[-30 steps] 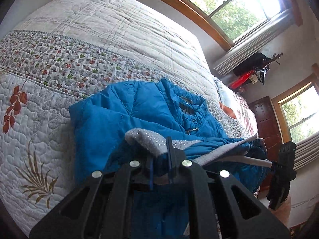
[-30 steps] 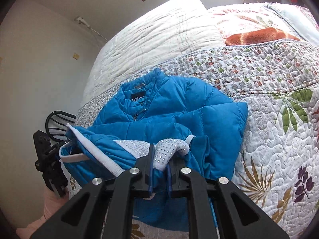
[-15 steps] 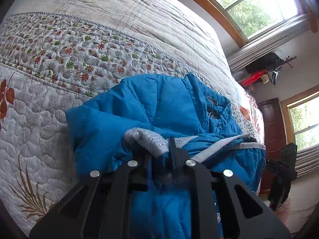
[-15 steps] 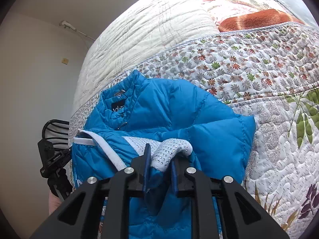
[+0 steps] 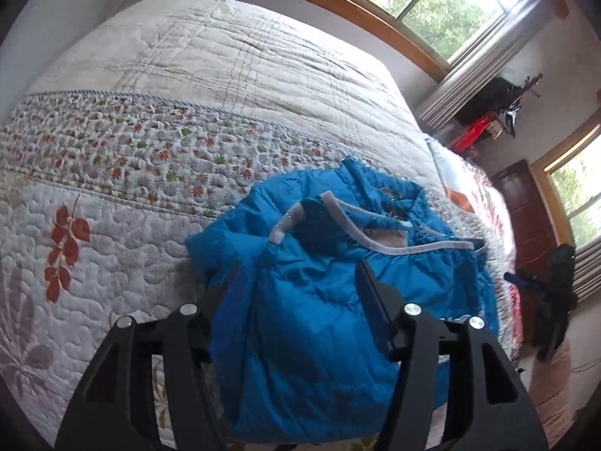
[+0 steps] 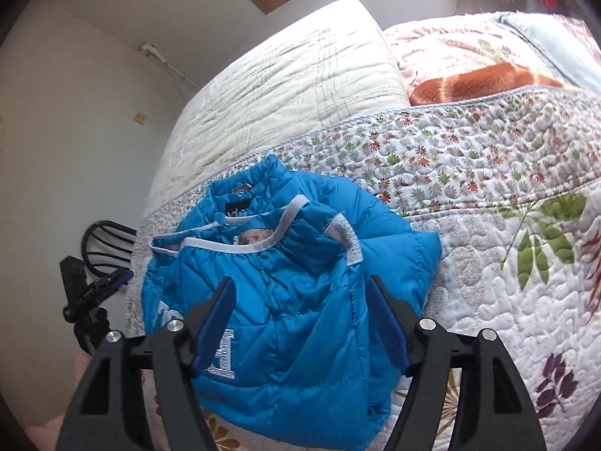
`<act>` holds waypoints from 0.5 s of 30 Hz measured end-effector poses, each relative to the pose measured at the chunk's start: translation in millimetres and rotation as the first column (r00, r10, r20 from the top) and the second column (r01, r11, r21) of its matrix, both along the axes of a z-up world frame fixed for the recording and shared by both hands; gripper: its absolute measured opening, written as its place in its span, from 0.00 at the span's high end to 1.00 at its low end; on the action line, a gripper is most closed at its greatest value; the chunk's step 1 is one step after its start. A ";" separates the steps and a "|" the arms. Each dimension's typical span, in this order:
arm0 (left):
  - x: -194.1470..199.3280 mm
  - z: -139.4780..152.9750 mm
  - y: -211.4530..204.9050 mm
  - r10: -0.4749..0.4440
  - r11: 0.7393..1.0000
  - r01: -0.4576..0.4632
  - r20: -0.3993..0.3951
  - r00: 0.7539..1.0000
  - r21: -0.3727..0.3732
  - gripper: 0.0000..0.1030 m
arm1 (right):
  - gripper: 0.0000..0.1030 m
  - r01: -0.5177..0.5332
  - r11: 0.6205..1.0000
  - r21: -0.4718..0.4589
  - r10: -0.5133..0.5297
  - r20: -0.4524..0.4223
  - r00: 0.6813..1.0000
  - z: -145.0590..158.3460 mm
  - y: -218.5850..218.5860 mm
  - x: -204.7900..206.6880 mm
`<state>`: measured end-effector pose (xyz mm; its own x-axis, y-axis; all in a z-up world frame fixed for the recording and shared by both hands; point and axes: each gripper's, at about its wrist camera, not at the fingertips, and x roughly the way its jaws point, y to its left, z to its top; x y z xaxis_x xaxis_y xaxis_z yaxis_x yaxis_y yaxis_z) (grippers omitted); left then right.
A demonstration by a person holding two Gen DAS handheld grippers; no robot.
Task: Fold large clothes
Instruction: 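Open both grippers and release the folded hem on the jacket, then grasp the side edge of the folded jacket with both grippers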
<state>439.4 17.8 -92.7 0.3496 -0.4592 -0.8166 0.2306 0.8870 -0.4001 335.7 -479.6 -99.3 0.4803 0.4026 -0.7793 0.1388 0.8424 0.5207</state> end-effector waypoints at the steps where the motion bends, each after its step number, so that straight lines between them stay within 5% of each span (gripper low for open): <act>1: 2.6 -4.4 -4.9 -0.011 1.000 0.011 0.000 1.000 0.021 0.43 | 0.23 -0.021 1.000 -0.022 0.021 -0.008 1.000 -3.7 4.2 5.1; 7: 19.3 -39.4 -56.5 -0.153 0.959 0.145 0.013 0.988 0.242 0.39 | 0.23 -0.139 0.970 -0.198 0.118 -0.115 0.986 -42.9 35.2 39.8; 9: 20.9 -45.6 -71.3 -0.181 0.942 0.166 0.025 0.983 0.291 0.36 | 0.46 -0.156 0.963 -0.220 0.132 -0.119 0.984 -49.3 41.7 44.4; 12: 19.8 -46.6 -80.7 -0.187 0.933 0.159 0.055 0.981 0.324 0.76 | 0.85 -0.145 0.963 -0.225 0.132 -0.070 0.989 -41.0 43.0 38.4; 15: 11.1 -32.8 -74.1 -0.164 0.949 0.125 0.116 0.980 0.291 0.92 | 0.89 -0.126 0.966 -0.225 0.128 -0.007 0.992 -18.5 39.1 26.3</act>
<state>450.5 -56.3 -125.5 0.4138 -0.2722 -0.8687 0.3994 0.9118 -0.0954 362.1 -440.5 -117.8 0.4431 0.2758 -0.8530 0.0200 0.9482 0.3170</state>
